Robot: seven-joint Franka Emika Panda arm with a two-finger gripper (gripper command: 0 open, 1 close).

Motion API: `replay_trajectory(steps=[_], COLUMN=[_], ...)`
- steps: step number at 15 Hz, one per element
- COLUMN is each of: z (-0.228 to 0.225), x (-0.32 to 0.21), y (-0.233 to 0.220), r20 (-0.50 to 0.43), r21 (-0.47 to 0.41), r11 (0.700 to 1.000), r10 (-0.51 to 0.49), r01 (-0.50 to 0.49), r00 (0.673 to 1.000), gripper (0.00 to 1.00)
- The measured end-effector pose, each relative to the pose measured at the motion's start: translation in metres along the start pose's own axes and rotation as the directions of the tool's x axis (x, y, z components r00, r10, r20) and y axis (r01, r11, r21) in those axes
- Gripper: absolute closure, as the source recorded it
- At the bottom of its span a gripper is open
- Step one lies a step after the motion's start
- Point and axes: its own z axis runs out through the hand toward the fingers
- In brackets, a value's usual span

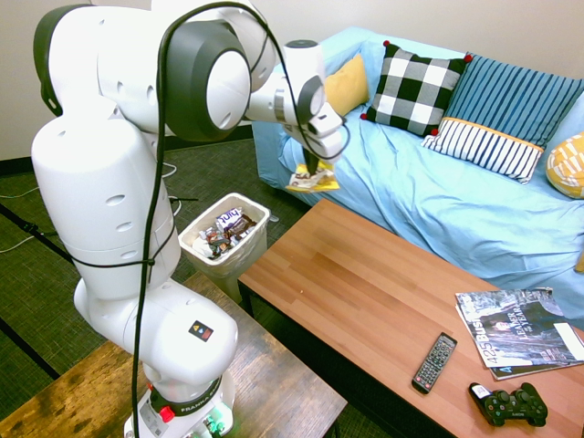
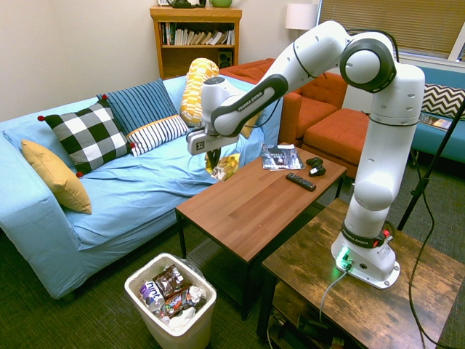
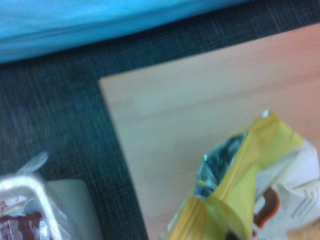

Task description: Throw the chip bag in the trash bin

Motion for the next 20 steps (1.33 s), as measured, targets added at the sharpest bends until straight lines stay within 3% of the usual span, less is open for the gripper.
replay_trajectory(steps=[7, 13, 14, 20], z=[0.040, 0.142, 0.157, 0.205], x=[-0.226, -0.316, -0.322, -0.332], y=[-0.061, -0.084, -0.085, -0.083], r20=[-0.097, -0.123, -0.122, -0.100], r21=[-0.037, -0.112, -0.125, -0.194], r11=[0.985, 0.964, 0.962, 0.954], r10=[-0.174, -0.255, -0.256, -0.251], r01=[0.171, 0.242, 0.241, 0.229], r00=[0.980, 0.959, 0.959, 0.963], gripper=[1.00, 1.00, 0.00, 0.00])
